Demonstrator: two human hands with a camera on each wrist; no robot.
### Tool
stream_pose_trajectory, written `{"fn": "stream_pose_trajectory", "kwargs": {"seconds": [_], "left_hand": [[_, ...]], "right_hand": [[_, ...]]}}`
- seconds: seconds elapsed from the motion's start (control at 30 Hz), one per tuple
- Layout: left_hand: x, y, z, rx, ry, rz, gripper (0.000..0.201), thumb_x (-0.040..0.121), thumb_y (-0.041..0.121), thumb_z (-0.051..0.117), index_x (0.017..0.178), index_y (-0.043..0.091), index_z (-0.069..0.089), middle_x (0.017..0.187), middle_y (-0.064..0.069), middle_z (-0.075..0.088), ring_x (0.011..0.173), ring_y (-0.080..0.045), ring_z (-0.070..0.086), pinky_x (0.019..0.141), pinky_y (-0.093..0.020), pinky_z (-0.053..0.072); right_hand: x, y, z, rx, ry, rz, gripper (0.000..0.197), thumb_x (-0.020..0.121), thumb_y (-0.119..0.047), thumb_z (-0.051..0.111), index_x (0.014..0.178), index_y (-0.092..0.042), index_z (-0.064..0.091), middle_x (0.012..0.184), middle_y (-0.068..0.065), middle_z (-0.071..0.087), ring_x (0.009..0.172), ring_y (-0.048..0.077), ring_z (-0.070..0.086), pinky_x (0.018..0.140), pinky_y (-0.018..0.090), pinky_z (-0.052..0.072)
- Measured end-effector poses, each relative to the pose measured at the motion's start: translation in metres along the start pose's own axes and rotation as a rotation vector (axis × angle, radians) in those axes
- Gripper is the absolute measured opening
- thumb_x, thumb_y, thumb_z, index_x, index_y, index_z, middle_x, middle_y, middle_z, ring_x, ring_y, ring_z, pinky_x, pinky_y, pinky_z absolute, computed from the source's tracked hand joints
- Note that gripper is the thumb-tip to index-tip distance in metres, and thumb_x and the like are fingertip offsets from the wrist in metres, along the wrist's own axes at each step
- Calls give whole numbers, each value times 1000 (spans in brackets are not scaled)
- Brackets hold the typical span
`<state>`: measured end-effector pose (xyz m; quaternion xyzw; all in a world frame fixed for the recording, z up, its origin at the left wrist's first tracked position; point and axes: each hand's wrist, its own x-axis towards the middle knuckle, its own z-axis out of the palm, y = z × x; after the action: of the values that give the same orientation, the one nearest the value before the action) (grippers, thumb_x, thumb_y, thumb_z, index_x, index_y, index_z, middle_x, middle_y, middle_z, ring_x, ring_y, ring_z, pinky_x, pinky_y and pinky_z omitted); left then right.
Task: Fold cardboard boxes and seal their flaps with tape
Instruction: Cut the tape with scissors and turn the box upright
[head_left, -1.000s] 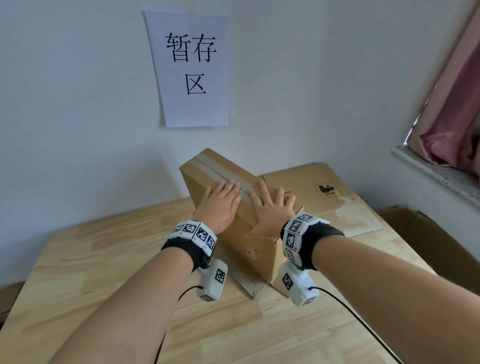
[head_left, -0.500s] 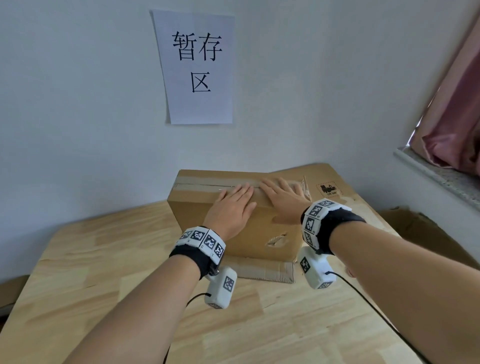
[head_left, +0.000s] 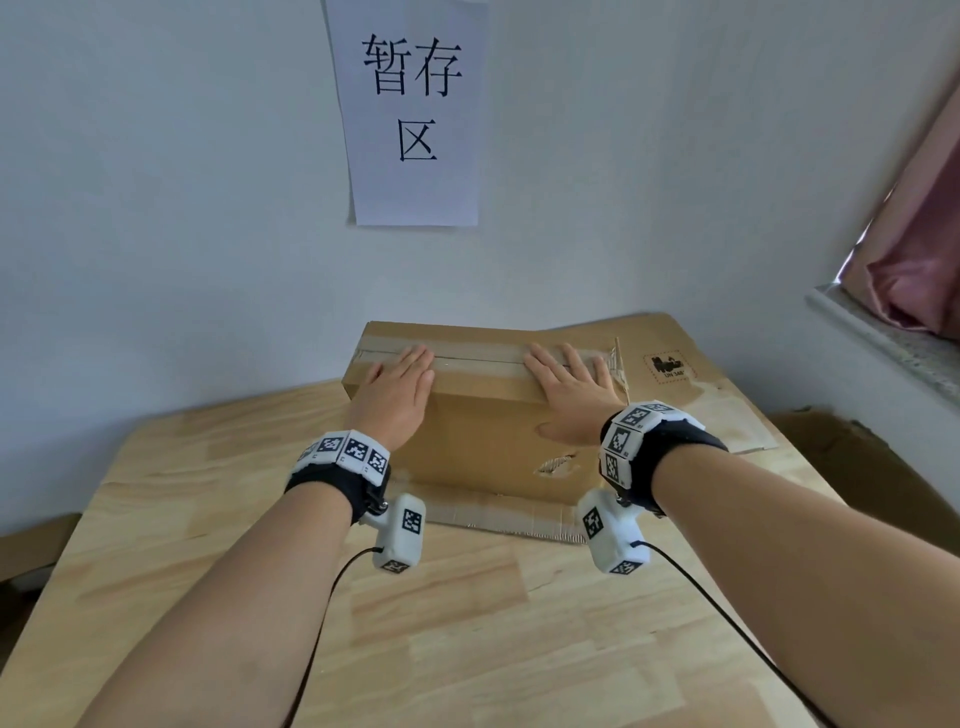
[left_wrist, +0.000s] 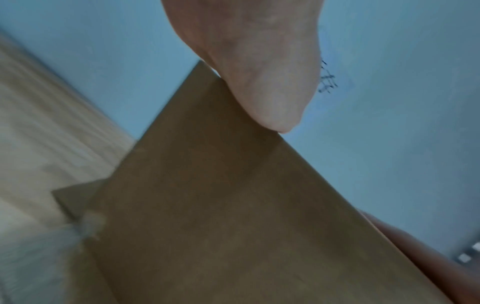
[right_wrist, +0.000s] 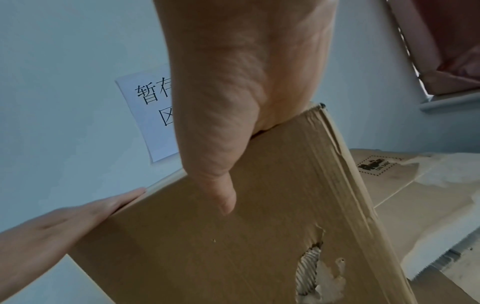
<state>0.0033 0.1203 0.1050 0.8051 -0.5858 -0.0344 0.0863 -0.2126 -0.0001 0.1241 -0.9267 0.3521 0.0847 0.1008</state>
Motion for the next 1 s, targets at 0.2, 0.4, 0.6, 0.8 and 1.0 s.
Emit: {"fn": "stream_pose_trajectory", "kwargs": {"seconds": [0.2,0.4,0.6,0.8,1.0], "left_hand": [[-6,-34,2,-58,33,-174,51,104,33,10,152,17,17,159,5,12,146,-9,6,120,-34,5],[1,-30,-3,-214,89,-276,49,105,26,16,150,9,20,159,-2,14,147,-15,8,117,-27,7],[4,-26,-10,-297,147,-373,46,105,21,24,148,8,27,157,-5,21,144,-20,22,114,-30,17],[3,-26,-20,-497,177,-507,29,103,22,31,114,17,57,106,-8,61,104,-32,52,85,-33,37],[-4,-26,-20,-789,149,-615,41,101,34,36,135,14,50,134,-4,53,123,-26,48,98,-32,36]], "right_hand": [[2,-3,2,8,2,-1,92,86,-37,56,150,-30,-9,156,-14,-19,144,21,-20,115,52,-10],[3,1,1,6,3,4,93,86,-37,56,150,-31,-11,156,-15,-20,144,22,-21,114,52,-11],[5,2,3,22,2,12,92,85,-39,55,150,-32,-11,156,-15,-19,144,21,-21,115,52,-11],[3,6,6,43,19,11,93,85,-39,56,150,-32,-10,156,-16,-18,144,20,-20,115,51,-11],[-3,10,10,83,67,18,89,85,-38,55,150,-33,-5,157,-17,-14,145,19,-17,116,50,-9]]}}
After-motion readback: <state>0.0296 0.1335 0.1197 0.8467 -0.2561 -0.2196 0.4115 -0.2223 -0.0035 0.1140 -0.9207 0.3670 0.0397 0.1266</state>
